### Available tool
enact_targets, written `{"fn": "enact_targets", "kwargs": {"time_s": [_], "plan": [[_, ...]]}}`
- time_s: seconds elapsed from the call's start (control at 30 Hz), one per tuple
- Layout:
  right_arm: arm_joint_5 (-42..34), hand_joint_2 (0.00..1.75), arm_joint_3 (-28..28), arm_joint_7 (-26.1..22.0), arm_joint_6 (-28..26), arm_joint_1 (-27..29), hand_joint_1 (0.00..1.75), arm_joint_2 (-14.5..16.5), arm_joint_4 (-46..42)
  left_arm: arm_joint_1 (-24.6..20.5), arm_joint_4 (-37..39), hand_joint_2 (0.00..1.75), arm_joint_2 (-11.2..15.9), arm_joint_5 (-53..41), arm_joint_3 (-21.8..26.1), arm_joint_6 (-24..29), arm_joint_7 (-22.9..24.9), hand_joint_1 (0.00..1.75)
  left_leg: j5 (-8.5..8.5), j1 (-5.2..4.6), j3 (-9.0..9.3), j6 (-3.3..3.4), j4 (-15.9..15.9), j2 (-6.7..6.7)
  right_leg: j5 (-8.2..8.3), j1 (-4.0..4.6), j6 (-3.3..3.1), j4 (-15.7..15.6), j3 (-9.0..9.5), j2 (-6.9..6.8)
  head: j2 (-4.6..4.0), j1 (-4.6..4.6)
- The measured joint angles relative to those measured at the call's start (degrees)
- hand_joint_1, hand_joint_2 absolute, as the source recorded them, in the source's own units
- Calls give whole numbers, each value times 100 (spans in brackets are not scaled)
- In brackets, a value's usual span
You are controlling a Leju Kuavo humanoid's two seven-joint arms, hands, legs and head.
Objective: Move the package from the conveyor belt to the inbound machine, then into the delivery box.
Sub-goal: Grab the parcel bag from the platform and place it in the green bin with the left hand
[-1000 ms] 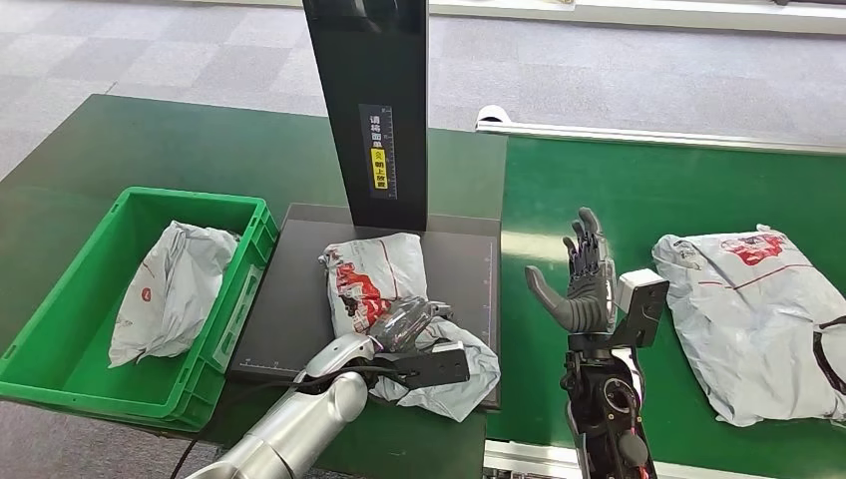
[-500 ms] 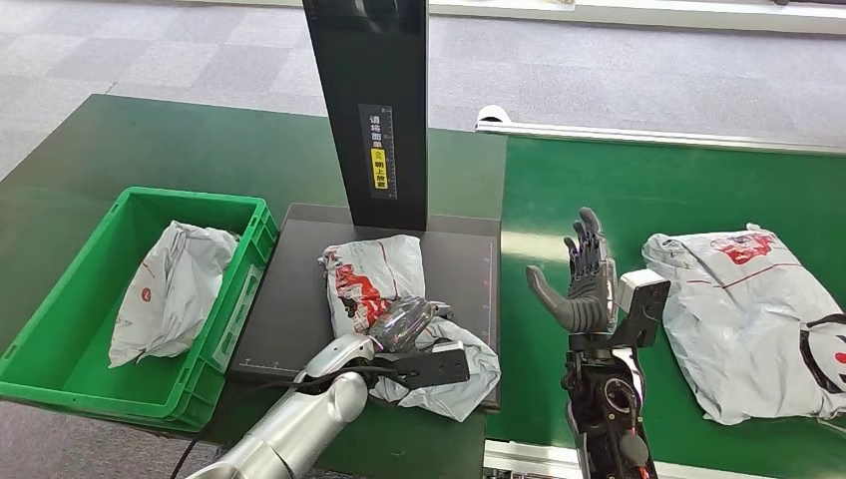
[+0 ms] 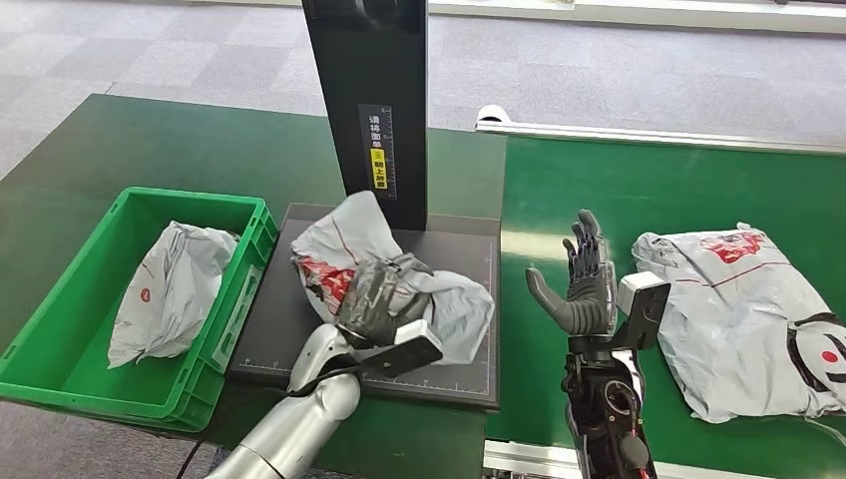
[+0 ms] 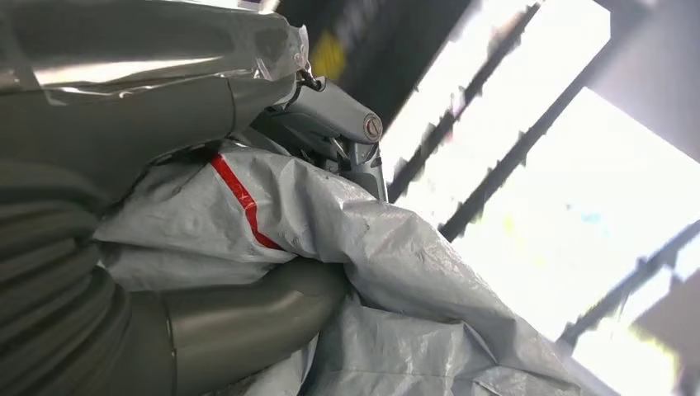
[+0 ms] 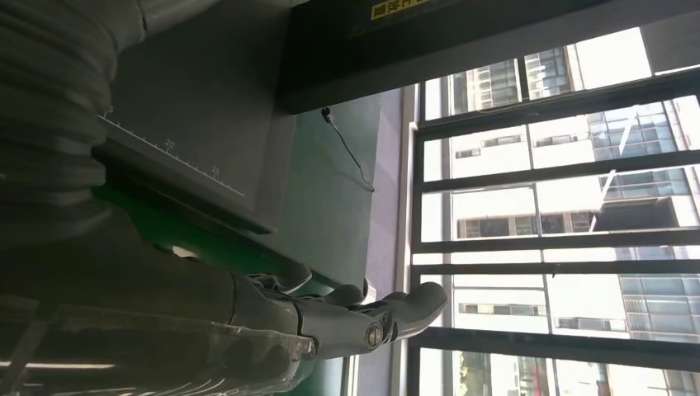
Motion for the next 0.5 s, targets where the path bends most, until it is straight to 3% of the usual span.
{"fn": "enact_targets", "kwargs": {"time_s": [0.1,0.27,0.4,0.5], "plan": [[-104,175,18,-14,-145,39,0,-6,-9,348,-1224,175,-98,1526,444,821,-466,175,-2,1,-3,-1,0,7,0,1,0,0,-6,6,-1,0],[-207,175,114,-74,-274,67,0,-21,-7,645,-2640,175,-192,2164,888,1012,-584,175,-2,1,-5,-1,0,-2,-2,1,0,0,-5,-2,-1,1],[-229,175,168,-92,-298,93,0,-25,-8,761,-3125,0,-197,2342,997,1012,-588,175,-1,0,-5,-1,0,-2,-1,0,1,0,-4,-2,-1,0],[-237,175,192,-93,-325,96,0,-25,-7,812,-3340,0,-199,2352,1045,1012,-589,175,-1,0,-5,-1,0,-2,-1,0,1,0,-4,-2,-1,0]]}}
